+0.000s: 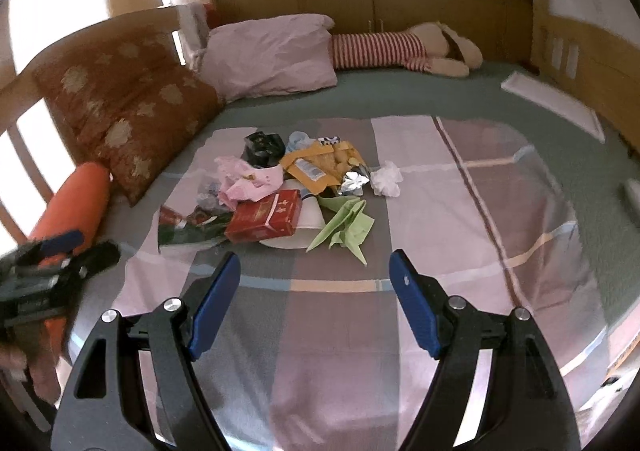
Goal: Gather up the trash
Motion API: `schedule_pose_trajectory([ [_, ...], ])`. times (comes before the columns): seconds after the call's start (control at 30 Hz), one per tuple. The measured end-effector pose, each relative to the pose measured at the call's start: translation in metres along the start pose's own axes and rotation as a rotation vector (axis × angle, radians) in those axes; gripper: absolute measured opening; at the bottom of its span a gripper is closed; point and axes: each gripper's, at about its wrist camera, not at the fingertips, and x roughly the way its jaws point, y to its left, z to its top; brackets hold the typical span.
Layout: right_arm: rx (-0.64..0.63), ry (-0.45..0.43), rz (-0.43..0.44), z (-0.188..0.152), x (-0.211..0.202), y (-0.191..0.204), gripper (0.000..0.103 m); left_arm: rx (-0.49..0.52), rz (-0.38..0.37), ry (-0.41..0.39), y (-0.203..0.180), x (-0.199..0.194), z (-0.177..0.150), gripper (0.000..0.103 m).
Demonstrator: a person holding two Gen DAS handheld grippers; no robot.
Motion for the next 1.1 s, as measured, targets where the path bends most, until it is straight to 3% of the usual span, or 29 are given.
schedule_pose_trajectory([
  [0.2, 0.160, 0.095, 0.039, 0.018, 0.066, -0.024, 0.075, -0.124, -0.005, 0.027, 0.031, 0.021, 0.016, 0.098],
  [0.33, 0.239, 0.154, 0.026, 0.023, 0.108, -0.038, 0.075, -0.283, -0.035, 0.037, 0.065, 0.030, 0.022, 0.098],
  [0.43, 0.279, 0.192, 0.011, 0.024, 0.136, -0.049, 0.072, -0.341, -0.059, 0.045, 0.076, 0.035, 0.023, 0.098],
  [0.53, 0.309, 0.260, 0.024, 0.019, 0.162, -0.058, 0.052, -0.325, -0.043, 0.052, 0.074, 0.042, 0.025, 0.098],
  [0.57, 0.309, 0.278, 0.035, 0.018, 0.167, -0.060, 0.033, -0.320, -0.041, 0.057, 0.072, 0.045, 0.025, 0.098],
  [0.6, 0.308, 0.278, 0.026, 0.019, 0.166, -0.063, 0.023, -0.314, -0.040, 0.064, 0.071, 0.049, 0.024, 0.098],
  [0.67, 0.324, 0.254, 0.019, 0.022, 0.155, -0.068, 0.018, -0.297, -0.030, 0.078, 0.067, 0.058, 0.024, 0.098],
  [0.83, 0.375, 0.183, 0.079, 0.036, 0.109, -0.078, 0.017, -0.246, 0.007, 0.102, 0.059, 0.089, 0.025, 0.097],
  [0.93, 0.351, 0.135, 0.125, 0.041, 0.073, -0.071, 0.017, -0.223, 0.010, 0.147, 0.056, 0.114, 0.020, 0.085],
  [0.97, 0.350, 0.119, 0.145, 0.042, 0.062, -0.068, 0.017, -0.215, 0.004, 0.165, 0.055, 0.121, 0.018, 0.074],
  [1.0, 0.346, 0.102, 0.164, 0.042, 0.050, -0.065, 0.017, -0.210, -0.007, 0.182, 0.055, 0.128, 0.016, 0.054],
  [1.07, 0.324, 0.072, 0.188, 0.042, 0.032, -0.057, 0.017, -0.206, -0.039, 0.220, 0.054, 0.138, 0.013, 0.028],
  [1.1, 0.297, 0.052, 0.194, 0.042, 0.021, -0.052, 0.017, -0.207, -0.041, 0.225, 0.054, 0.137, 0.013, 0.021],
])
